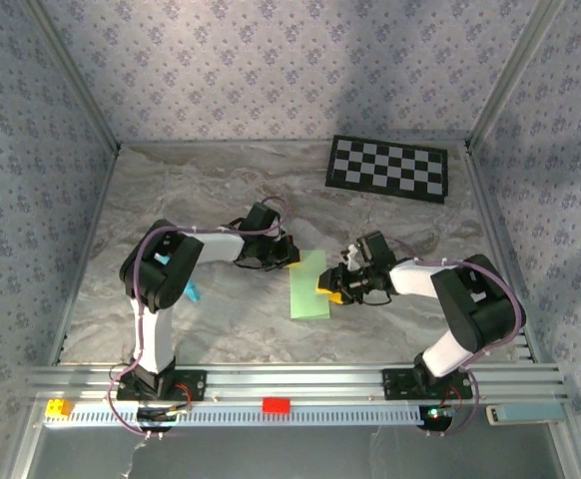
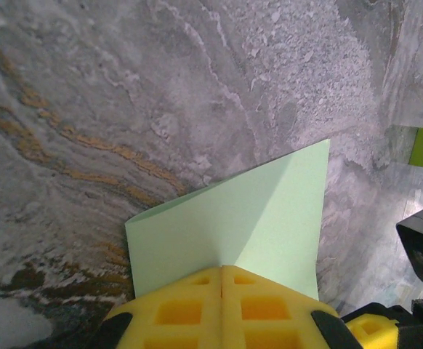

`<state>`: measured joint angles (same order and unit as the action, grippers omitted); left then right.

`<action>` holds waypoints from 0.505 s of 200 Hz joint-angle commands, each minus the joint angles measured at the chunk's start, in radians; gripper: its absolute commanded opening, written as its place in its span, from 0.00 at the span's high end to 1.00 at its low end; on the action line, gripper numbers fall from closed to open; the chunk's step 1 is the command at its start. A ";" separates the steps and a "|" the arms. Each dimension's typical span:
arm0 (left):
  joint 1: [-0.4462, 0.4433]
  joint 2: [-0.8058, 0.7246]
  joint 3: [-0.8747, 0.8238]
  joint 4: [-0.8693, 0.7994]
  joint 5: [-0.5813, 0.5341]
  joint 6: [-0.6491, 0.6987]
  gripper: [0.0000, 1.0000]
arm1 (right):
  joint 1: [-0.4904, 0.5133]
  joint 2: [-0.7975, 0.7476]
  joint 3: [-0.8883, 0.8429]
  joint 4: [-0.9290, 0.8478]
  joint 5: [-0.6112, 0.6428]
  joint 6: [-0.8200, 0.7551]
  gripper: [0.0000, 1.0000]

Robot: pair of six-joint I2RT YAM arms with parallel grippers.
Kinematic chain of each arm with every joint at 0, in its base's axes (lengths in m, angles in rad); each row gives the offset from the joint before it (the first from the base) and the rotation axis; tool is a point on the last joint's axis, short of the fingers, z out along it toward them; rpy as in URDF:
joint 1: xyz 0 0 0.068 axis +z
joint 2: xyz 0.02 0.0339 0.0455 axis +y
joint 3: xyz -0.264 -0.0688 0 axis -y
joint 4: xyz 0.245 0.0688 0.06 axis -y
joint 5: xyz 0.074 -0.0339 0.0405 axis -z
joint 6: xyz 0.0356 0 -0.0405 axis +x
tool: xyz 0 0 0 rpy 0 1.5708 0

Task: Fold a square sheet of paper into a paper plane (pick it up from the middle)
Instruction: Fold the triangle a second time at the center of the table.

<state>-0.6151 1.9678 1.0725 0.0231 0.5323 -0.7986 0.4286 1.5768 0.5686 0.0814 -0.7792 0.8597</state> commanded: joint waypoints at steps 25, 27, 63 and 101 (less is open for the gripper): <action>0.000 0.049 0.029 -0.082 -0.003 0.049 0.93 | -0.019 0.041 0.026 0.017 -0.017 -0.027 0.71; 0.000 0.049 0.030 -0.083 -0.004 0.049 0.93 | -0.020 0.043 0.025 0.019 -0.017 -0.026 0.71; 0.000 0.034 0.047 -0.095 -0.001 0.062 0.88 | -0.036 0.051 0.020 0.046 -0.025 -0.018 0.82; -0.005 -0.084 0.023 -0.084 -0.053 0.076 0.68 | -0.044 0.042 0.007 0.070 -0.024 -0.001 0.91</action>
<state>-0.6205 1.9610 1.1088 -0.0128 0.5301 -0.7547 0.3904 1.6192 0.5770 0.1242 -0.7834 0.8494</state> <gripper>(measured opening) 0.295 0.099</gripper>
